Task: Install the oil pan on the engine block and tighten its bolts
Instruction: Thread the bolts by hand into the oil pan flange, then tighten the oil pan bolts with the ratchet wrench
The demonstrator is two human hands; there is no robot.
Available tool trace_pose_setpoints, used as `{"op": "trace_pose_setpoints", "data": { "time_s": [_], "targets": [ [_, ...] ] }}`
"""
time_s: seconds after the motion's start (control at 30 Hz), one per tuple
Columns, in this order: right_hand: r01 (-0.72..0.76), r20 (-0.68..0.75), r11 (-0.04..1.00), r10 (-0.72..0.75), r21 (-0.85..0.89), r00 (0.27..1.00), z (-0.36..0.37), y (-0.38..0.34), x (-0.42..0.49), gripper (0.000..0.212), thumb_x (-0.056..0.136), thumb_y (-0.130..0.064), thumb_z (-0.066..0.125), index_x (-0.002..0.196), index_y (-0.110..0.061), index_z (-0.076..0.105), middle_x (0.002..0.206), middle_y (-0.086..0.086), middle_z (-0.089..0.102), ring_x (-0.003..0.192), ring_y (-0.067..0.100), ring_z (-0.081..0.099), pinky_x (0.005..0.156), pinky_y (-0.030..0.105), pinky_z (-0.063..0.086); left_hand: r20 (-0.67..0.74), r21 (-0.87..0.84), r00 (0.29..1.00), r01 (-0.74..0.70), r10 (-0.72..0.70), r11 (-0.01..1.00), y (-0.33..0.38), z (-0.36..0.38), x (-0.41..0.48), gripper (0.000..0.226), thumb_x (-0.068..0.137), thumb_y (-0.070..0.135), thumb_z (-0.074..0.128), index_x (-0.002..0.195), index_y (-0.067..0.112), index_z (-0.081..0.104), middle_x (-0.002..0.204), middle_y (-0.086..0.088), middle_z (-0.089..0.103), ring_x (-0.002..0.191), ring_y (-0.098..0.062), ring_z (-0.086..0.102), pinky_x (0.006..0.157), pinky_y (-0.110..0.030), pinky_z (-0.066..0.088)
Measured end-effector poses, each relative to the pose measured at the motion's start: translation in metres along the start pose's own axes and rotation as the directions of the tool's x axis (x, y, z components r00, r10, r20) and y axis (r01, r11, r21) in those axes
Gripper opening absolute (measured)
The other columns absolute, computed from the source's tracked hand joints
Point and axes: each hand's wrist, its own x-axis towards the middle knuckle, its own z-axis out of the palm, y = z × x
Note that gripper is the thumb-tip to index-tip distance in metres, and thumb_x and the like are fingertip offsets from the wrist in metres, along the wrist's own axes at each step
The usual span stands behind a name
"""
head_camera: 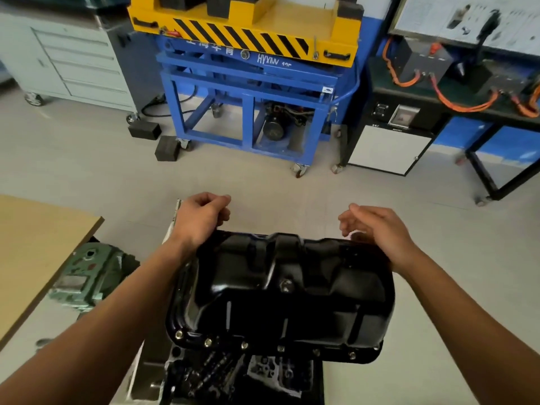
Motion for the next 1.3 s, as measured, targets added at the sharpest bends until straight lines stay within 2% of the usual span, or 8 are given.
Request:
{"op": "trace_pose_setpoints", "data": {
  "time_s": [0.2,0.47,0.57,0.67,0.87,0.97,1.07,1.3],
  "targets": [
    [0.207,0.200,0.862,-0.126,-0.462,0.972,0.065,-0.053,0.001,0.012,0.091,-0.029,0.070,0.081,-0.025,0.075,0.074,-0.011,0.074,0.063,-0.002,0.065,0.056,0.008,0.046,0.009,0.067,0.996,-0.084,0.084,0.994,0.000,-0.045,-0.026,0.022,0.091,0.019,0.070,0.073,0.007,0.065,0.058,0.000,0.065,0.058,-0.012,0.059,0.063,-0.027,0.048],
    [0.423,0.538,0.828,-0.181,-0.367,0.823,0.293,-0.064,-0.072,0.011,0.088,-0.034,0.074,0.091,-0.024,0.077,0.079,-0.011,0.072,0.075,0.003,0.066,0.074,0.027,0.054,-0.122,0.043,0.991,-0.059,0.064,0.997,-0.032,-0.191,-0.104,0.023,0.090,0.017,0.070,0.075,0.000,0.068,0.066,-0.011,0.067,0.064,-0.022,0.057,0.063,-0.033,0.048],
    [0.467,0.710,0.836,-0.141,-0.287,0.690,0.399,-0.061,-0.117,0.009,0.090,-0.031,0.072,0.081,-0.029,0.075,0.072,-0.015,0.071,0.069,-0.001,0.064,0.069,0.022,0.052,-0.258,0.067,0.966,0.006,0.011,0.998,-0.058,-0.283,-0.146,0.022,0.086,0.019,0.070,0.076,0.000,0.070,0.064,-0.008,0.067,0.065,-0.022,0.057,0.066,-0.036,0.048],
    [0.479,0.845,0.850,-0.080,-0.220,0.529,0.509,-0.060,-0.169,0.014,0.090,-0.027,0.072,0.076,-0.030,0.073,0.066,-0.014,0.069,0.061,-0.002,0.060,0.061,0.017,0.047,-0.471,0.029,0.879,0.097,-0.073,0.995,-0.097,-0.388,-0.194,0.017,0.089,0.017,0.068,0.077,0.005,0.069,0.063,-0.004,0.067,0.064,-0.020,0.058,0.065,-0.034,0.048],
    [0.474,0.925,0.832,0.114,-0.288,0.362,0.658,-0.006,-0.234,0.015,0.088,-0.027,0.072,0.076,-0.019,0.075,0.075,0.008,0.072,0.066,0.013,0.061,0.067,0.032,0.050,-0.737,-0.036,0.625,0.341,-0.255,0.939,-0.196,-0.522,-0.285,0.012,0.088,0.014,0.064,0.080,0.006,0.069,0.063,-0.003,0.067,0.057,-0.015,0.059,0.054,-0.024,0.046],
    [0.516,0.895,0.758,0.200,-0.399,0.399,0.716,0.042,-0.257,0.012,0.088,-0.027,0.070,0.079,-0.022,0.074,0.076,-0.006,0.071,0.070,0.011,0.063,0.062,0.023,0.048,-0.769,-0.058,0.540,0.474,-0.342,0.879,-0.255,-0.556,-0.318,0.009,0.086,0.014,0.065,0.086,0.006,0.070,0.077,-0.008,0.070,0.075,-0.025,0.066,0.066,-0.030,0.049],
    [0.577,0.852,0.647,0.245,-0.499,0.462,0.753,0.079,-0.266,0.022,0.089,-0.027,0.066,0.105,-0.016,0.076,0.105,0.002,0.074,0.092,0.018,0.067,0.071,0.022,0.047,-0.765,0.027,0.518,0.620,-0.383,0.784,-0.294,-0.575,-0.324,0.018,0.088,0.020,0.066,0.104,0.011,0.069,0.101,-0.008,0.072,0.094,-0.026,0.066,0.075,-0.029,0.048],
    [0.693,0.791,0.403,0.155,-0.598,0.592,0.815,0.112,-0.257,0.033,0.095,-0.033,0.056,0.123,-0.016,0.058,0.126,0.009,0.054,0.119,0.030,0.053,0.094,0.039,0.049,-0.721,0.437,0.661,0.665,-0.205,0.606,-0.329,-0.633,-0.273,0.050,0.093,0.027,0.058,0.139,0.013,0.047,0.135,-0.011,0.054,0.125,-0.030,0.049,0.099,-0.041,0.046]
  ]
}}
